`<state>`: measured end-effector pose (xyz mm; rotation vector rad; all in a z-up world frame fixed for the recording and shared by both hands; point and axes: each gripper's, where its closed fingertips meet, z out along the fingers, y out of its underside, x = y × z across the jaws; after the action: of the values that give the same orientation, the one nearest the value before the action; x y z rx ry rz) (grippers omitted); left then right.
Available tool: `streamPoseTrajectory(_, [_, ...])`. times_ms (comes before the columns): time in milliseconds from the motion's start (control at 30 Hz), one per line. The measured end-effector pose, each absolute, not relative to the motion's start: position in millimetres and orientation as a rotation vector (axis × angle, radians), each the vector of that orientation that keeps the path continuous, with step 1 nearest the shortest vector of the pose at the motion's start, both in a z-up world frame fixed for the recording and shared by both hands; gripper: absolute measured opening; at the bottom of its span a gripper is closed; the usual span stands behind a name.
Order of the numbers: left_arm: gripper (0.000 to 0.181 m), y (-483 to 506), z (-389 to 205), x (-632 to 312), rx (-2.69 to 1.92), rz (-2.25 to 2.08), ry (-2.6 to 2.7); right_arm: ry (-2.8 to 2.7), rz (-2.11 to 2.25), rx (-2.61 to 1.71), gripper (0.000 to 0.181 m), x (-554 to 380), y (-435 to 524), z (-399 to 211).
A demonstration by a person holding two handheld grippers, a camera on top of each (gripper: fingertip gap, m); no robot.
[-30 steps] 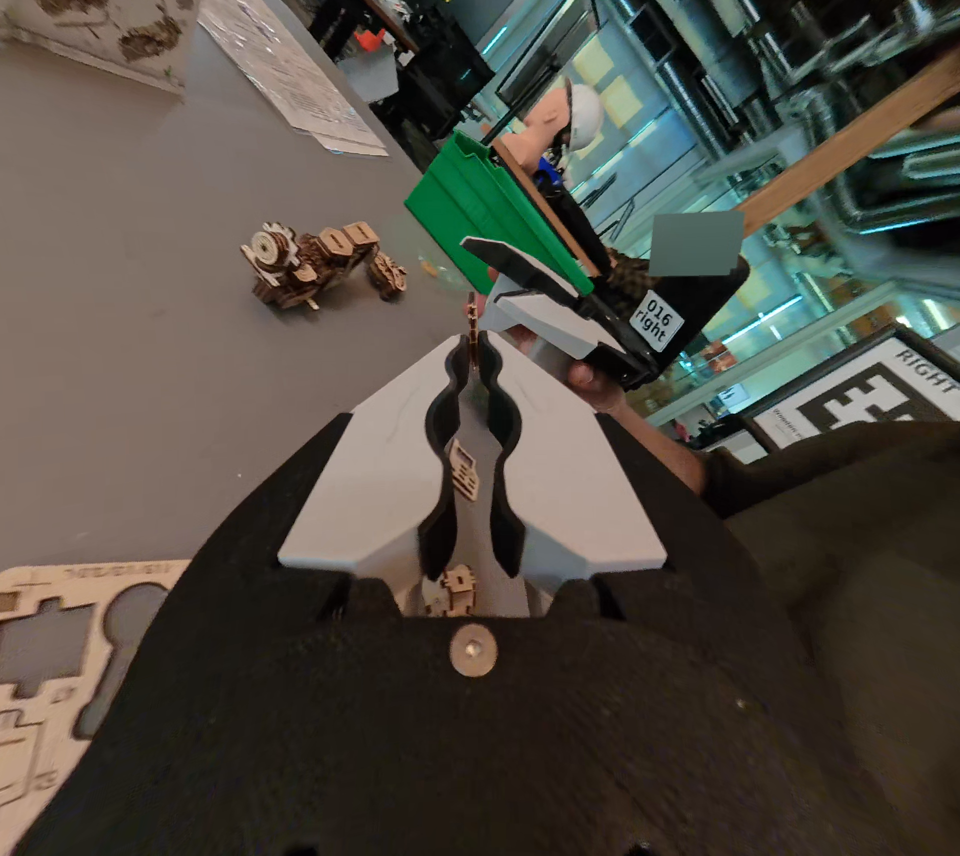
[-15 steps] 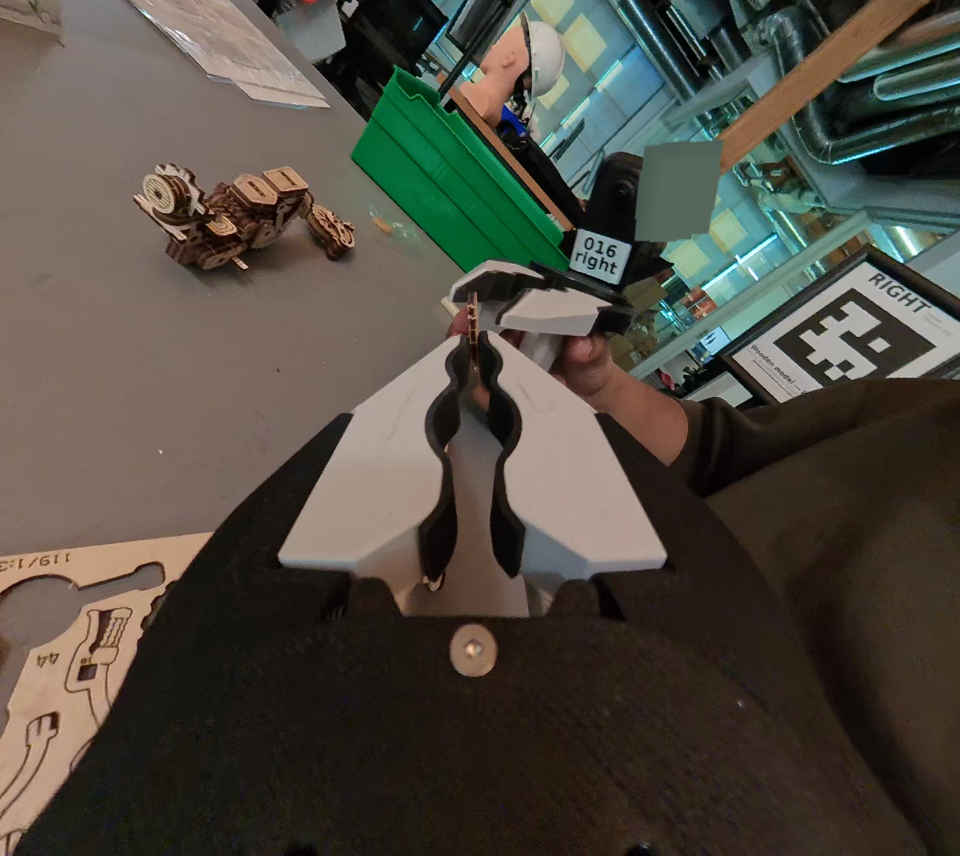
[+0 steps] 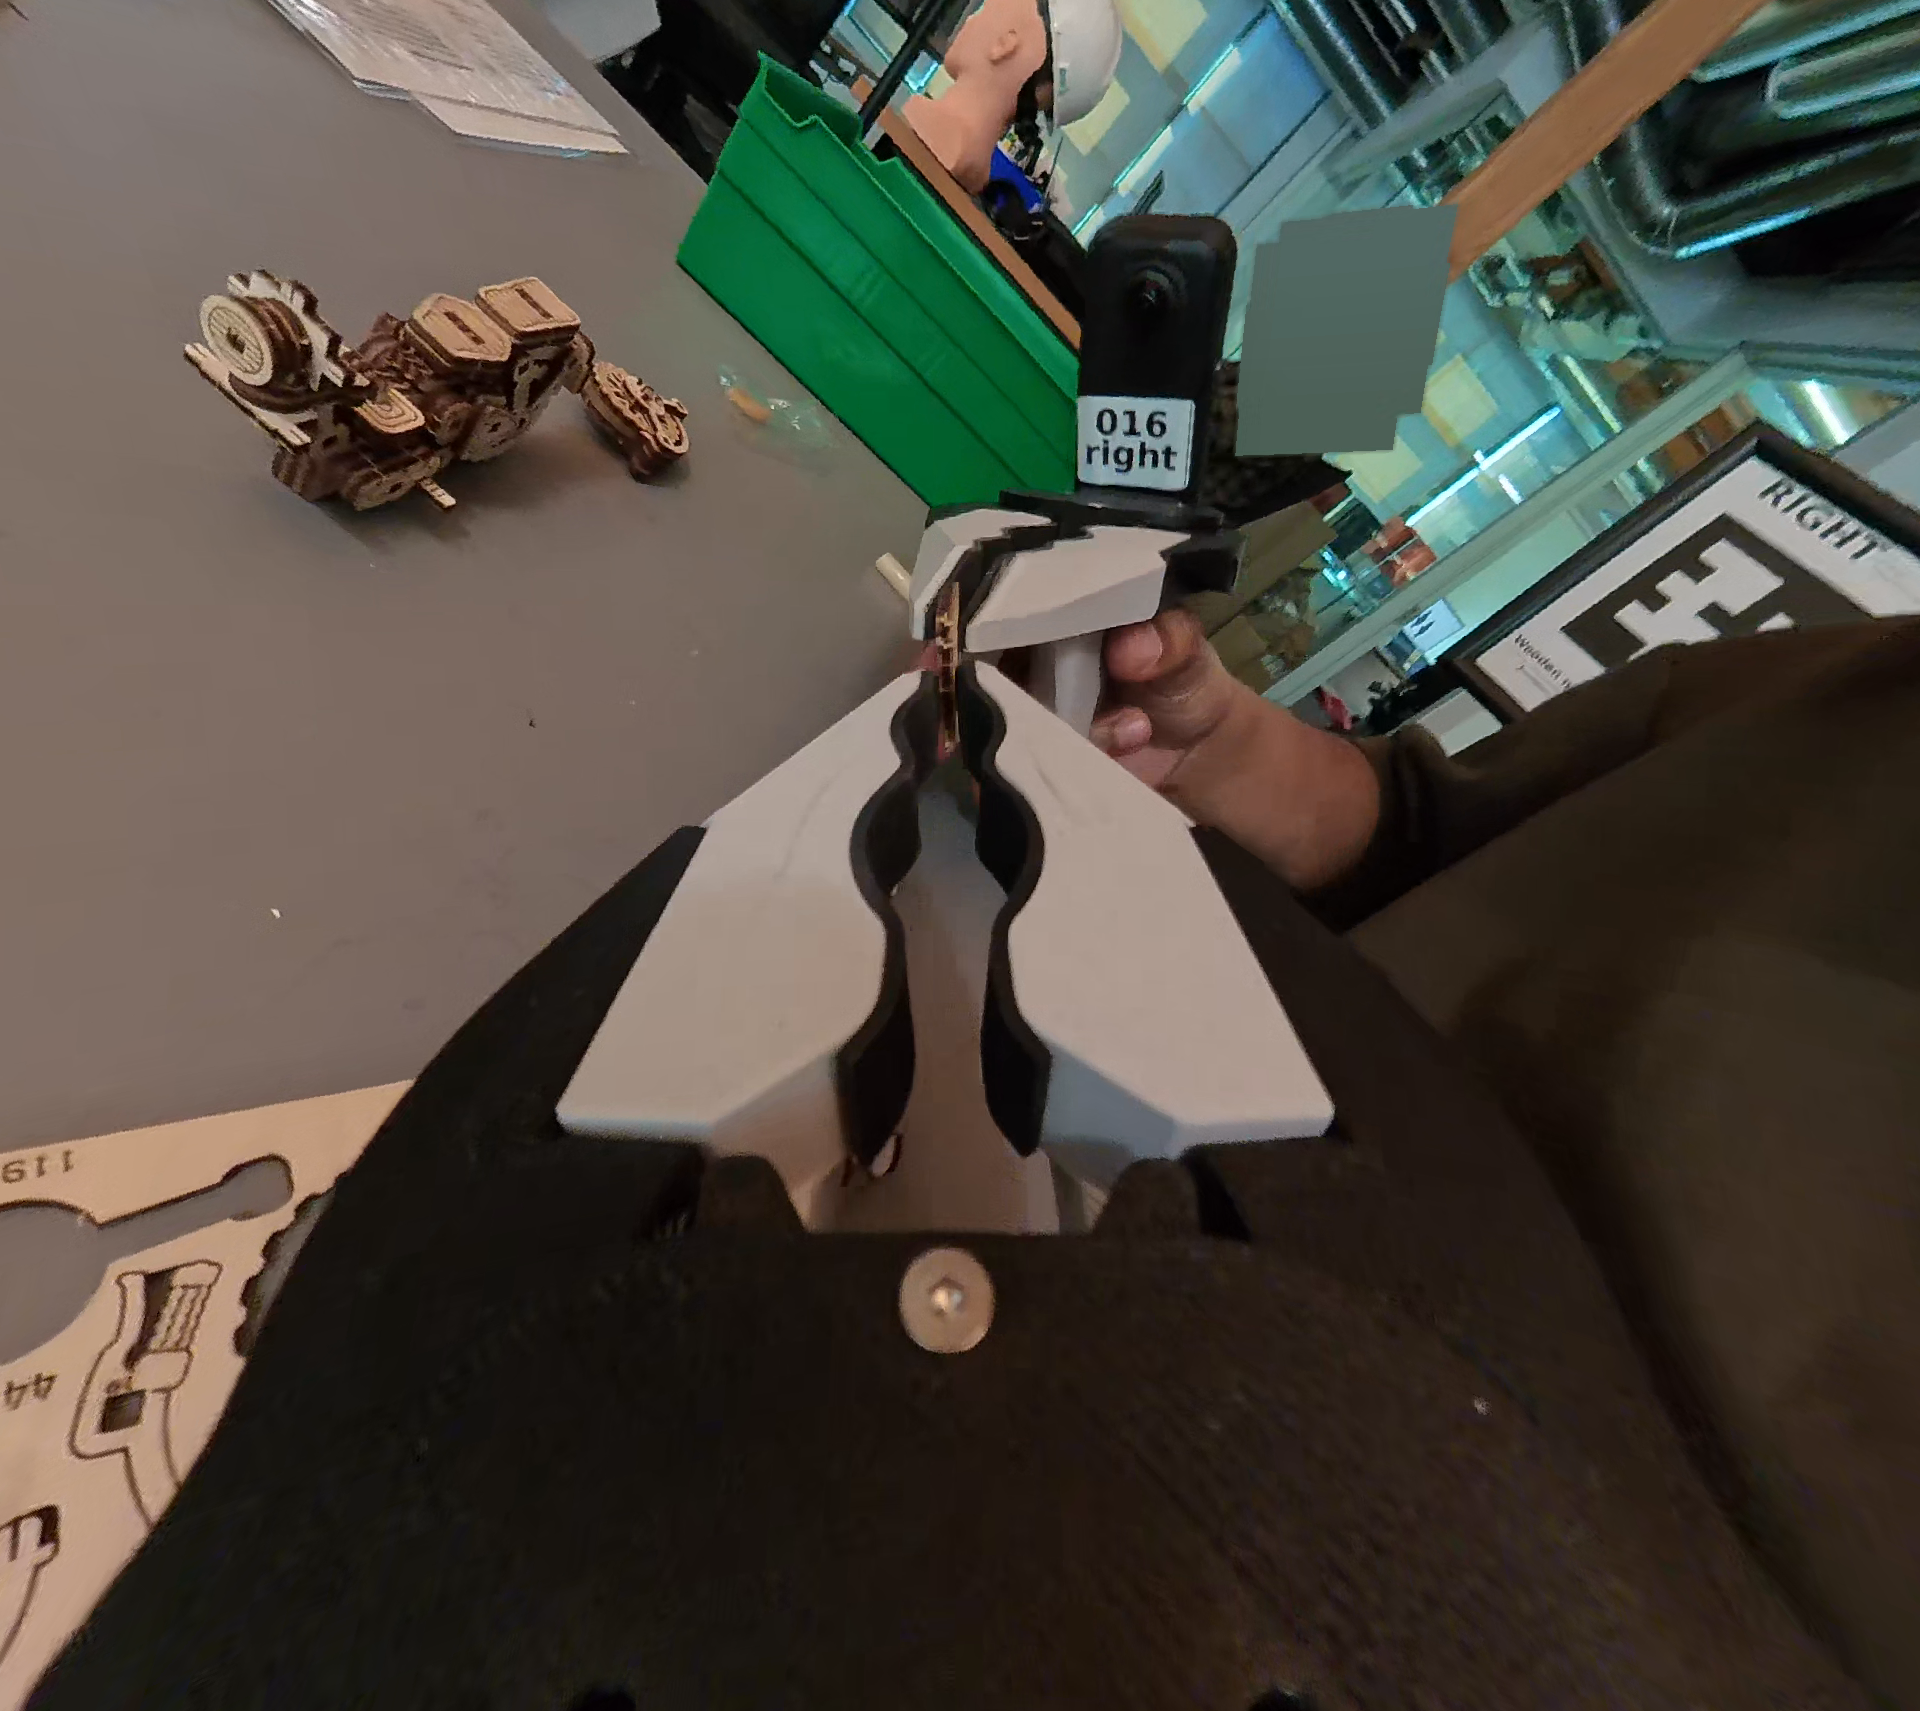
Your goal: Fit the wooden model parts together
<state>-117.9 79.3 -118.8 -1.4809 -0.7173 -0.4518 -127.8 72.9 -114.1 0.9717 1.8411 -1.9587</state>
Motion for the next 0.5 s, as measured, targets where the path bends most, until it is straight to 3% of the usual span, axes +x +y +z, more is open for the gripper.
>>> streamPoseTrajectory(133, [0.009, 79.3, -122.1, -121.2, -1.485, -0.441, -0.739, 1.825, -1.905, 0.964, 0.0, -126.1, 71.6, -117.8])
streamPoseTrajectory(500, [0.005, 79.1, -124.4, -123.5, -1.476, -0.448, -0.768, 1.811, -1.863, 0.982, 0.0, -126.7, 71.8, -122.5])
